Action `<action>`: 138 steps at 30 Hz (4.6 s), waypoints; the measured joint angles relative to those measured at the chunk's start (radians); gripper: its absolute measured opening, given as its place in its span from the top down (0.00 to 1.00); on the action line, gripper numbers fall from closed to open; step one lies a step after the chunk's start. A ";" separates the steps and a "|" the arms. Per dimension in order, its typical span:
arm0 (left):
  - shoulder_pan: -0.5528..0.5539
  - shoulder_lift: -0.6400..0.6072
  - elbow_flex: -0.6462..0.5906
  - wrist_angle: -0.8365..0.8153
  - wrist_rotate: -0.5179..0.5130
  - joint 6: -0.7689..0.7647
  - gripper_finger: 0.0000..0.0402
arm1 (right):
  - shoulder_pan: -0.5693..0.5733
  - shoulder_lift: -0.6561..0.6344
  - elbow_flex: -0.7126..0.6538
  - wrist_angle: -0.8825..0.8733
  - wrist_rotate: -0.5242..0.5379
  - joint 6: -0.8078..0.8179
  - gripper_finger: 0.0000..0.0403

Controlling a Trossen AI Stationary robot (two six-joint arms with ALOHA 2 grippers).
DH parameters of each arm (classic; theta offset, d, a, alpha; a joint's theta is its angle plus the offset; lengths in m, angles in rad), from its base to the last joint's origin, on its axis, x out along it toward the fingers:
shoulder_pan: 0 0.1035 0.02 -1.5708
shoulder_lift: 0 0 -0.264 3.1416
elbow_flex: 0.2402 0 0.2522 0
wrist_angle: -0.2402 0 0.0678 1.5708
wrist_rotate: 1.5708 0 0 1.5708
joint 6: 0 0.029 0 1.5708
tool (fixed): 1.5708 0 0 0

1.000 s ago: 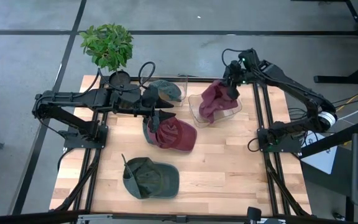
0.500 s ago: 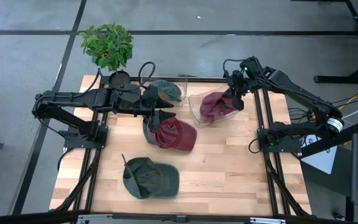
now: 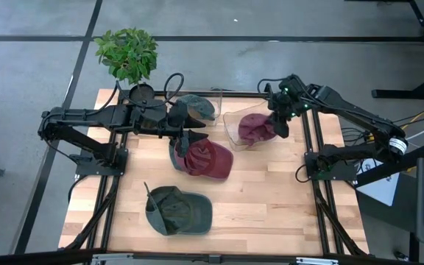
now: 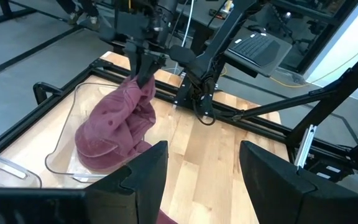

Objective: Pick & Place hat
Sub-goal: Put the bottom red cap into the right transparent bin, then put the bottom black cap into the left transparent bin

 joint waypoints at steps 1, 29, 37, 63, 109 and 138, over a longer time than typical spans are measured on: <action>0.000 0.000 0.000 0.000 0.000 0.000 0.52 | 0.000 0.000 0.000 -0.011 0.000 0.013 0.97; 0.000 0.000 0.000 -0.001 0.001 0.044 0.52 | 0.000 -0.002 0.042 -0.190 0.091 0.154 0.28; 0.000 0.000 0.000 -0.001 0.001 0.043 0.52 | 0.000 -0.109 0.154 -0.227 0.168 0.185 0.30; -0.202 0.005 0.000 -0.512 0.215 0.035 0.52 | 0.565 -0.103 0.168 0.163 0.276 0.546 0.31; -0.586 0.218 -0.376 -0.252 0.268 0.435 0.52 | 1.008 0.351 0.167 0.470 0.519 1.067 0.31; -0.674 0.214 -0.459 -0.040 0.424 0.048 0.98 | 1.013 0.351 0.167 0.479 0.544 1.135 0.31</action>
